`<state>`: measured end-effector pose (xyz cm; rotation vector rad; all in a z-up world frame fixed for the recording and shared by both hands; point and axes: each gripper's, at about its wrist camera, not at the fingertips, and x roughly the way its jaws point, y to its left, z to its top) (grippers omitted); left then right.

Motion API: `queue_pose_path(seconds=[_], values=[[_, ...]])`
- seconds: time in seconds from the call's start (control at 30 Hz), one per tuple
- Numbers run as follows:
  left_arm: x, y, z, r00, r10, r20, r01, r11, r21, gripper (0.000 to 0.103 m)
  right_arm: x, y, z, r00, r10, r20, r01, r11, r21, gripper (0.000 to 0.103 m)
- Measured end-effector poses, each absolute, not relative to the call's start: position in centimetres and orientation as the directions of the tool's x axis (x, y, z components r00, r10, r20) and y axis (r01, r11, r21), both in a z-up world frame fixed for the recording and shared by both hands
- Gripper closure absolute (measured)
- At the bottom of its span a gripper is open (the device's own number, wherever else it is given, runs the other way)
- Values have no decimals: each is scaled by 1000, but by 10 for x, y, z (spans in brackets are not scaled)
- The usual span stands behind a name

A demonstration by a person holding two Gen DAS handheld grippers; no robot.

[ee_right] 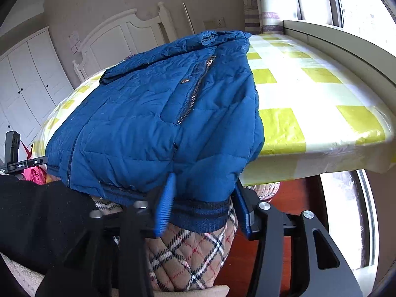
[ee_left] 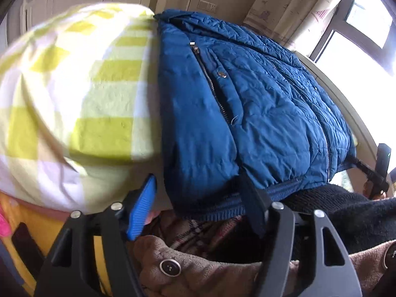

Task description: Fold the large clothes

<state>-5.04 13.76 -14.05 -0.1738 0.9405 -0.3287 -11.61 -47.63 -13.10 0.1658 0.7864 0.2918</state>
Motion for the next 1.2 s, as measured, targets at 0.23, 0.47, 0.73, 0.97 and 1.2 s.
queue_pose_path(seconds=[0.23,0.47,0.73,0.97,1.2], values=[[-34,150,-159,508,-500,-701,196,860,-472,36,-105,-483,-147,653,339,-677,-179,938,297,36],[-53,138,-145,541,-525,-657,289,850,-441,83,-111,-478,-146,660,396,-638,-248,917,313,68],[-65,147,-92,622,-676,-395,431,716,-549,86,-147,-472,-84,781,476,-403,-360,872,332,87],[-59,157,-90,645,-685,-338,397,679,-618,87,-147,-466,-73,809,438,-392,-322,888,327,88],[-95,189,-36,729,-658,-188,439,661,-609,88,-184,-444,-12,821,521,-235,-462,847,263,90]])
